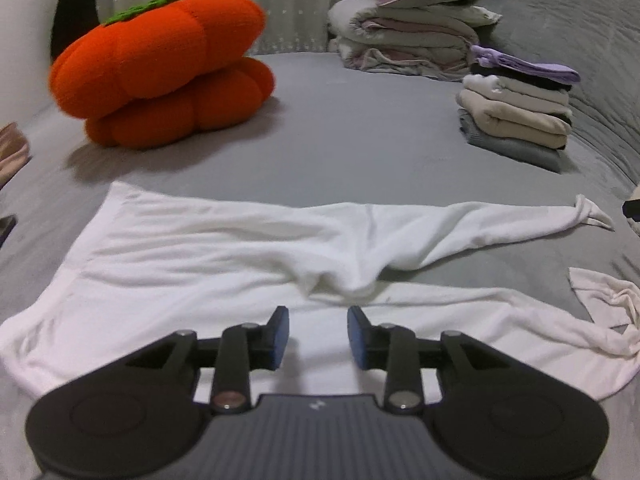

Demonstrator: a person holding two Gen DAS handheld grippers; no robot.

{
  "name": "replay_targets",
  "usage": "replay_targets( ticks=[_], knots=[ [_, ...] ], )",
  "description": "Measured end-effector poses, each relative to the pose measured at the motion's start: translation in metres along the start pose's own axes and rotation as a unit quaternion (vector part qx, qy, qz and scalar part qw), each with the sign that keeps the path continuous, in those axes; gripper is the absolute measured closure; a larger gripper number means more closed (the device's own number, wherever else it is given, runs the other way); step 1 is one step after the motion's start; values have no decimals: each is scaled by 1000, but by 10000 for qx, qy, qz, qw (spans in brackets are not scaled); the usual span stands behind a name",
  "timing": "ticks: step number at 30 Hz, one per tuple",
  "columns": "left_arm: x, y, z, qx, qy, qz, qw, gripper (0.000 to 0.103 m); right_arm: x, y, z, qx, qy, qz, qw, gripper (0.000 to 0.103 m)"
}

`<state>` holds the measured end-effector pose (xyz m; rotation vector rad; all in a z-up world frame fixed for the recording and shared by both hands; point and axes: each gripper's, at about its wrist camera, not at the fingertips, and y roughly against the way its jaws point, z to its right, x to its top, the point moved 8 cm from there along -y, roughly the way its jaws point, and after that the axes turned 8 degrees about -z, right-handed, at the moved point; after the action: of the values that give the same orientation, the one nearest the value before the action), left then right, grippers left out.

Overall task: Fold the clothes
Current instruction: 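Release the garment with both grippers and lift them away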

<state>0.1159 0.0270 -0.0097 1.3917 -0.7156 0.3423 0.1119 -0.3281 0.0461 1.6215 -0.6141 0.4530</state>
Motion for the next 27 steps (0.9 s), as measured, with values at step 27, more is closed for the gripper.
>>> replay_targets(
  ticks=[27],
  knots=[
    [-57, 58, -176, 1088, 2635, -238, 9582, 66, -93, -9, -258, 2110, 2900, -738, 9305, 62]
  ],
)
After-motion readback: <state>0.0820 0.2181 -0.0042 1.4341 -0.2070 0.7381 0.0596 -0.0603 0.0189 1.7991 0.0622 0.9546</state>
